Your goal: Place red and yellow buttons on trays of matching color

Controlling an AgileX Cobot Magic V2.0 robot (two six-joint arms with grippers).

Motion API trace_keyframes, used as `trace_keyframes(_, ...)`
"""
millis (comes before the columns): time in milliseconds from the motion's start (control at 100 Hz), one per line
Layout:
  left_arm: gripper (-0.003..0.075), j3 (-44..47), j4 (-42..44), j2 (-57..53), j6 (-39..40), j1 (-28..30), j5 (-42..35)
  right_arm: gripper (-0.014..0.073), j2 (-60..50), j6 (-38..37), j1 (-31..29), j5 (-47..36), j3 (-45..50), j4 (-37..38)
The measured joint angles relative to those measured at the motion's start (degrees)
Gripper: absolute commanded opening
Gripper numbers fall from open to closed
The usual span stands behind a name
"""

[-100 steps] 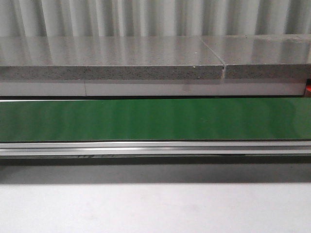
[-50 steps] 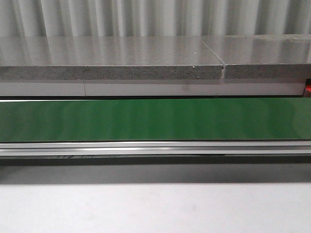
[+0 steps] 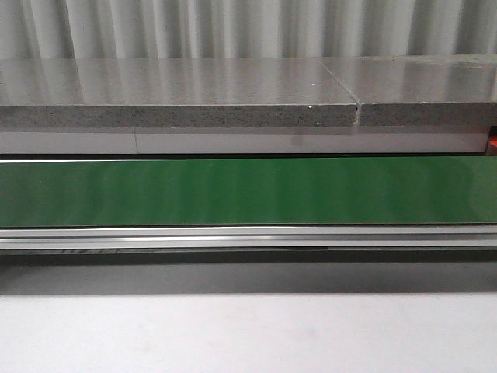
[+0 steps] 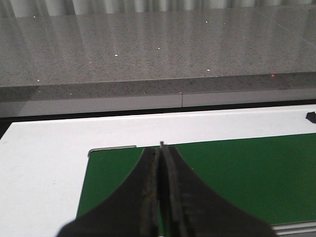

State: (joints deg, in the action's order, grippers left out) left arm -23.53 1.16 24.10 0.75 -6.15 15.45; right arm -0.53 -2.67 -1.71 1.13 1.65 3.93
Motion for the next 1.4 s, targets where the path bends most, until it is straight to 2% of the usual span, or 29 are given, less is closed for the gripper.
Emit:
trace_keyframes(370, -0.002, 17.69, 0.27, -21.24, 0.76, 5.33, -6.05, -0.0088, 0.0, 0.0, 0.0, 0.0, 0.0, 0.0)
trace_keyframes(510, -0.002, 23.04, 0.27, -24.39, 0.76, 5.47, -7.02, -0.0088, 0.0, 0.0, 0.0, 0.0, 0.0, 0.0)
trace_keyframes(560, -0.002, 23.16, 0.27, -24.39, 0.76, 5.47, -6.94, -0.0088, 0.0, 0.0, 0.0, 0.0, 0.0, 0.0)
trace_keyframes(690, -0.002, 23.16, 0.29, -24.39, 0.76, 5.47, -12.32, -0.0088, 0.0, 0.0, 0.0, 0.0, 0.0, 0.0)
trace_keyframes(1400, -0.002, 23.16, 0.29, -24.39, 0.87, 5.47, -13.66, -0.0088, 0.0, -0.04, 0.0, 0.0, 0.0, 0.08)
